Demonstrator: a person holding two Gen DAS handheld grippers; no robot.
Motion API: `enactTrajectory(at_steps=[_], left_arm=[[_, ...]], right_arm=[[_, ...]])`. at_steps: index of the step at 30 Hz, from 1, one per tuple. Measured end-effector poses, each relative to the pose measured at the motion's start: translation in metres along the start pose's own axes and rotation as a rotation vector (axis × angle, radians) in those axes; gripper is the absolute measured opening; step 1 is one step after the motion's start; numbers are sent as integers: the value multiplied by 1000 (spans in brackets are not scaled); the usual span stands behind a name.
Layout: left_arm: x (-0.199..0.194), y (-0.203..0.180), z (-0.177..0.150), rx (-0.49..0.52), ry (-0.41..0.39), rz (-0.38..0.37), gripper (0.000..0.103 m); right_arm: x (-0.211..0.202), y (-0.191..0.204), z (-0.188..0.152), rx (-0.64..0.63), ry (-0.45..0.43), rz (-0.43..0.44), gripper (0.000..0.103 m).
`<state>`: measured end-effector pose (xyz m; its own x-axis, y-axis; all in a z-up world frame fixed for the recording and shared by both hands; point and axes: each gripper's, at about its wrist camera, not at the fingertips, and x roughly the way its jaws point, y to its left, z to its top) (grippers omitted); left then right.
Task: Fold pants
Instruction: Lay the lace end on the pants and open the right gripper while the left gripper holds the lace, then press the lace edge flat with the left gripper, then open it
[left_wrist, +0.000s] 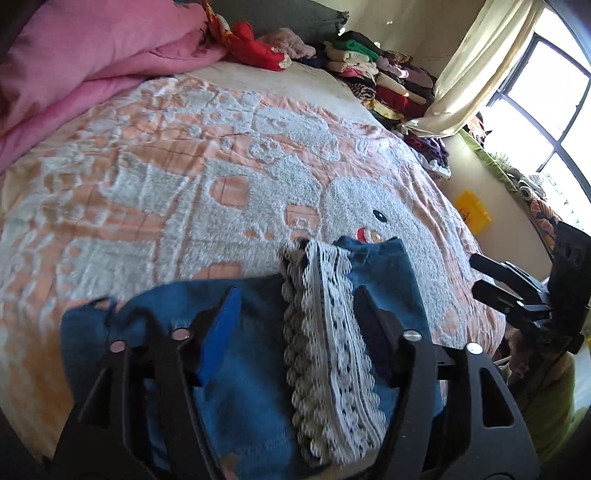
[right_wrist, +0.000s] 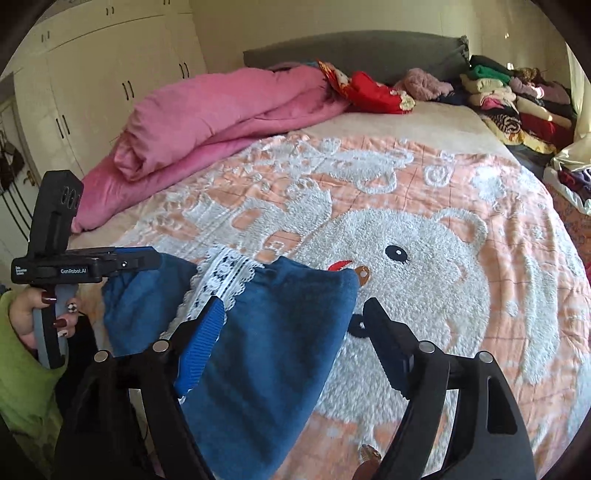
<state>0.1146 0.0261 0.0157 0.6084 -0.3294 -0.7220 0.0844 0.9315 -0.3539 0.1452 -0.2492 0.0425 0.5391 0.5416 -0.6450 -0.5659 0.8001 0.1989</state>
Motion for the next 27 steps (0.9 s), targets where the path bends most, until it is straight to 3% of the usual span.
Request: enactTrajectory(at_steps=[7,13,17,27], left_arm=[[-15,-11,-35,-2,3,19,57],[-19,-14,-56,-22,29,18,57],[-18,-16,-69,-37,42,24,58],[8,-20,-98,-80,145,-29,51]], right_arm=[[-22,14,-23,-25,-17,-7,77],[-29,25,-42,4,-28,64,77],[-30,34,-49,-20,-21,65,77],[-12,40,-72,-37,54,87,74]])
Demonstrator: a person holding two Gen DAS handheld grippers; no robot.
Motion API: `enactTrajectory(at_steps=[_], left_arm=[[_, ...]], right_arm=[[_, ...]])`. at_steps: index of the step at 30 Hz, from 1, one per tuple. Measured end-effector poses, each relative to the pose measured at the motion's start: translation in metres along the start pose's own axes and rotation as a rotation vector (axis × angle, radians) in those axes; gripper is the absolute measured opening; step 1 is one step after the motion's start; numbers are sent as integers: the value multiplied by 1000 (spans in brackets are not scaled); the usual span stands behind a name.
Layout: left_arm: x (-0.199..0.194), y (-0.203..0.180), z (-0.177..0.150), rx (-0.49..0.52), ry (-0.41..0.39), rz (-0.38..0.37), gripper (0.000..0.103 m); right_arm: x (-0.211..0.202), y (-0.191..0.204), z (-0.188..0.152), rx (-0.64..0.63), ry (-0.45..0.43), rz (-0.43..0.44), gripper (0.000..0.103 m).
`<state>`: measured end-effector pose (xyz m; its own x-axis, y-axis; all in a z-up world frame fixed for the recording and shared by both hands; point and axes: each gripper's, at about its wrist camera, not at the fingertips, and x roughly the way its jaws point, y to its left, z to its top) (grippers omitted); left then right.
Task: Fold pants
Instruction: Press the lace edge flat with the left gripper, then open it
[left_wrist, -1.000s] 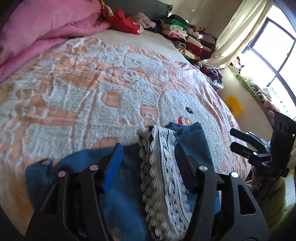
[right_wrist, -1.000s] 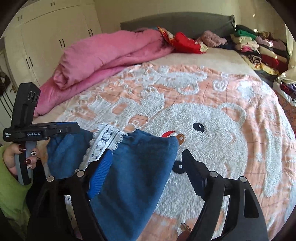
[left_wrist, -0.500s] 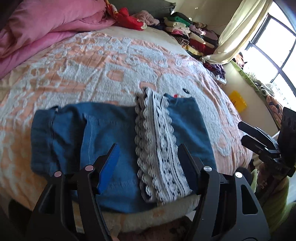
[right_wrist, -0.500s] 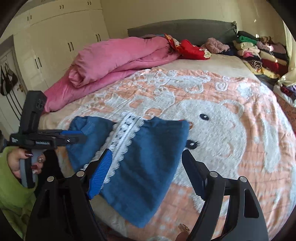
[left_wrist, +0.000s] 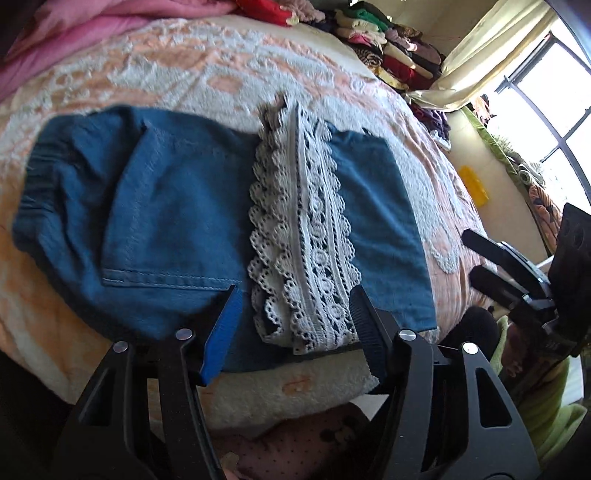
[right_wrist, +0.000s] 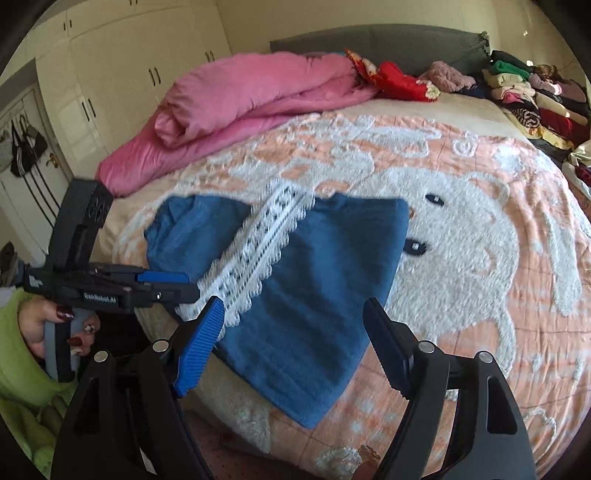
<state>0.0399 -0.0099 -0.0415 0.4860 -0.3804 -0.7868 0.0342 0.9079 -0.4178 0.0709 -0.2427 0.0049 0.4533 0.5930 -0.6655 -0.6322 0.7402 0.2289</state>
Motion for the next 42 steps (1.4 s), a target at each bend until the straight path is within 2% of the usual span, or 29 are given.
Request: enactTrajectory(at_steps=[2,8,10,11,15,18,21,27,33,42], left_arm=[[6,-1,1,1,10,-5,51],[25,-5,-1,2,32,14,51],[27,-4,1,-7,24,32,33],[28,-3,2,-12,25,36,18],[16,-12,-3,28,31,18,9],[3,-15,-11,64,19,33,10],[8,-12,-13,67,19,71,18],[11,-16,-10,101,14,119,26],[9,-15,-10,104,11,117,30],[2,-15,-9,116,-9,127,31]], right_arm=[[7,0,-3,-4,22,3,71],[27,3,-12,-12,74,23,71],[33,4,-14,-17,92,26,71],[37,3,-15,-19,101,26,71],[38,5,-18,-15,120,22,71],[24,12,-18,-32,86,43,71],[20,17,-20,-46,80,30,71],[36,21,-24,-67,129,-3,71],[58,11,-35,-34,213,-59,71],[40,7,-31,15,156,-36,72]])
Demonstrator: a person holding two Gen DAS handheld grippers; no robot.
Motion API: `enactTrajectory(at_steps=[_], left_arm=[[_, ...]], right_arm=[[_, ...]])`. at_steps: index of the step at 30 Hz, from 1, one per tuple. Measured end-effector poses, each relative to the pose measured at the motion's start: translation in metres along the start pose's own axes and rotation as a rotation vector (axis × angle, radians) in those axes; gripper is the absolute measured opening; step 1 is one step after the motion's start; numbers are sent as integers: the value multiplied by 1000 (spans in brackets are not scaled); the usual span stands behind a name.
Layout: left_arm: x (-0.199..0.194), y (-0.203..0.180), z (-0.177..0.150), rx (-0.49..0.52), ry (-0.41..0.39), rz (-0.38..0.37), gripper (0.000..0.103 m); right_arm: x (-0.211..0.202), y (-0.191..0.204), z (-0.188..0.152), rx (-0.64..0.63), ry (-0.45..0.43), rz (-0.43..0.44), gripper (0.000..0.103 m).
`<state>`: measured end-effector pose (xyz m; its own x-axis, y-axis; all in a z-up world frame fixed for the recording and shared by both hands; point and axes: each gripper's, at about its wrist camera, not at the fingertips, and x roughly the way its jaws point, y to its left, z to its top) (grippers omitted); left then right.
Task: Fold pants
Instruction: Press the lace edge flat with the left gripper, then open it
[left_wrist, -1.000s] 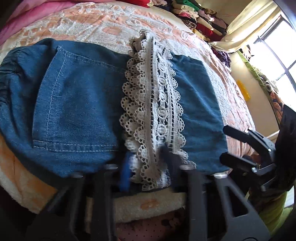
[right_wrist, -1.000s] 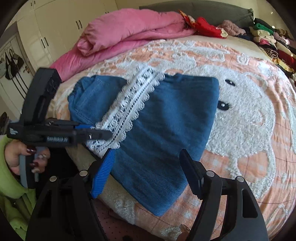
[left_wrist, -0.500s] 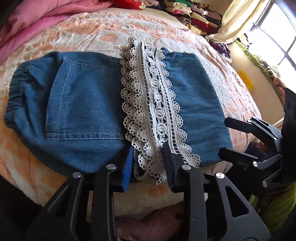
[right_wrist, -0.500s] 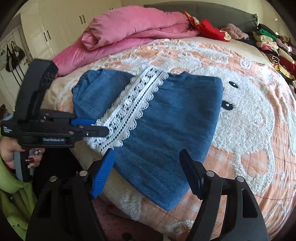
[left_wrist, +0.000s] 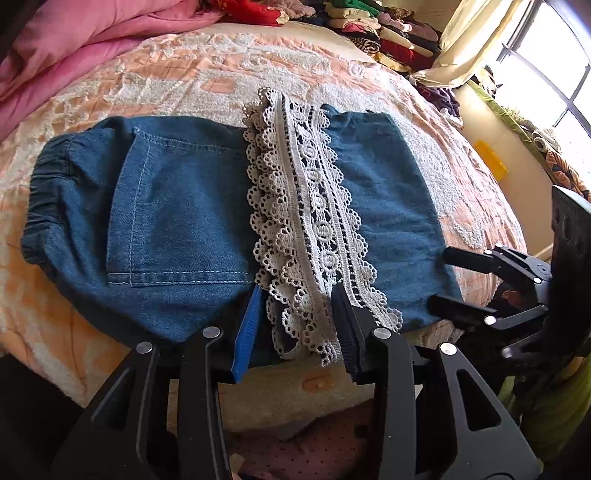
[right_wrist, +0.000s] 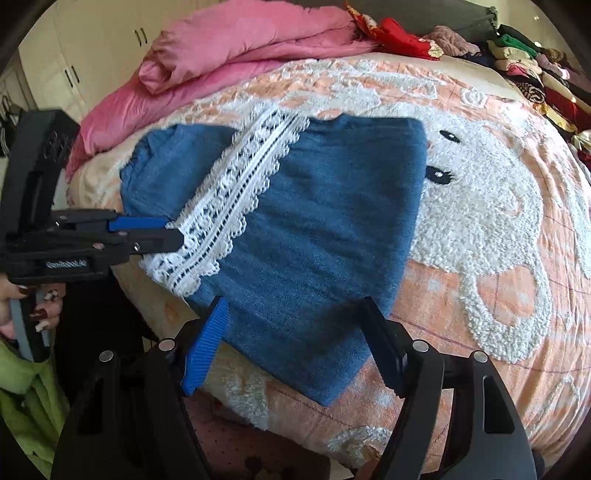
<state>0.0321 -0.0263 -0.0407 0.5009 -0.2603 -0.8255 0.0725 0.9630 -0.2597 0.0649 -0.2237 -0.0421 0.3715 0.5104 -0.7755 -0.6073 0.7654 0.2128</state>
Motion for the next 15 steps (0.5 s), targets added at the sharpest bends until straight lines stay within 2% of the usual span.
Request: enactTrajectory(at_steps=[10,15], left_arm=[[-15,0,0,3,-35,10,31],[-25,2,1,4,-57,16,36]], right_arm=[[-31,-9,3,46,-65,-11,75],[-43,-12,5,60,-94,-25,76]])
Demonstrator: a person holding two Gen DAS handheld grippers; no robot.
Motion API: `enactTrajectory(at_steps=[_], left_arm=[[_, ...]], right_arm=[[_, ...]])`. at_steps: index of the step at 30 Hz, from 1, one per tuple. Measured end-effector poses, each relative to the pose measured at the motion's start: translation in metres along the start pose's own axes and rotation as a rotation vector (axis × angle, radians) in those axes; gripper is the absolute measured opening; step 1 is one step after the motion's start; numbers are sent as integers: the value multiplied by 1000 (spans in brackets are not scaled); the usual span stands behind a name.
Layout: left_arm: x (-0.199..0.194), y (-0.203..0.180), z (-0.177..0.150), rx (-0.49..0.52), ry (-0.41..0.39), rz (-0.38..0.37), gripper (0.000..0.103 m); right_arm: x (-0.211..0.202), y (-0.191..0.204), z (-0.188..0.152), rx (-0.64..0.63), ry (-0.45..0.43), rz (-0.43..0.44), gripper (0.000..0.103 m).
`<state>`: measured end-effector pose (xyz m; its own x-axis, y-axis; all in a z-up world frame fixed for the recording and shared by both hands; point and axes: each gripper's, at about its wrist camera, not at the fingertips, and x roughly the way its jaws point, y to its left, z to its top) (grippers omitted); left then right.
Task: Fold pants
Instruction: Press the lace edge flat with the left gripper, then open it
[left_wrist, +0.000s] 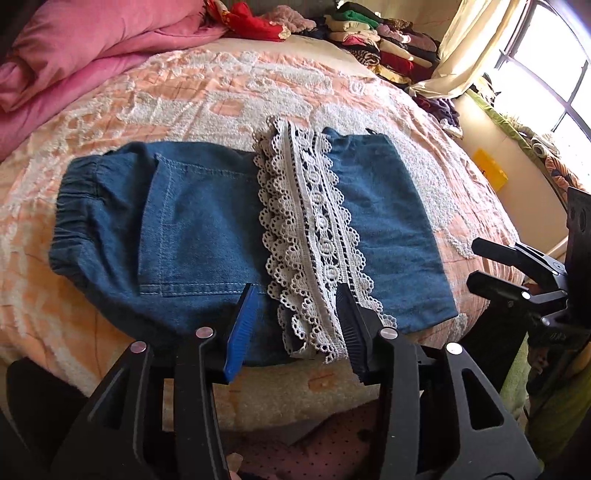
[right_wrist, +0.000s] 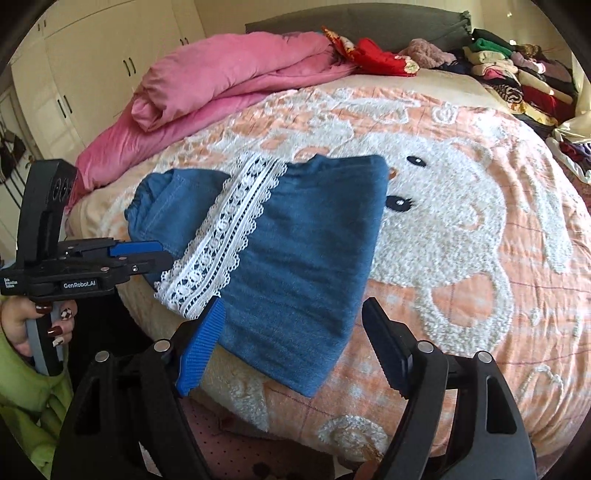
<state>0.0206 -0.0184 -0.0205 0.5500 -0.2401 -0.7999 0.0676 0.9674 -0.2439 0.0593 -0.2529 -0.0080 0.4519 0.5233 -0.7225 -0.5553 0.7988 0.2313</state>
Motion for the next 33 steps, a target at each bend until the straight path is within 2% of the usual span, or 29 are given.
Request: enactTrajectory(at_steps=[9,16,20,25,26,27,28,33], left_arm=[[-13,1,3,-2,-29,10,37],[-22,2,5,-4,-50,20,41],[-26,4,5,-5,-64,25,49],[-34,3,7,1,-86,32,51],[-35,4,8,1,-89,33,56],[-37,4,8,2,-95,37,62],[-39,4,8,4,-99,40,63],[-46,6,10,1,-120,46,64]], right_arm=[[-16,-4,5,18,-39,-16,76],[-30,-5,12,17,-77,-29,76],[-36,-5,16,17,-93,-37,76],[-41,-5,18,19,-107,-47,76],[-41,-4,19,18,-109,-50,76],[-42,-4,21,17,-114,-52,88],[-43,-3,22,18,-120,-58,96],[-49,-3,31,19,-151,-74,97]])
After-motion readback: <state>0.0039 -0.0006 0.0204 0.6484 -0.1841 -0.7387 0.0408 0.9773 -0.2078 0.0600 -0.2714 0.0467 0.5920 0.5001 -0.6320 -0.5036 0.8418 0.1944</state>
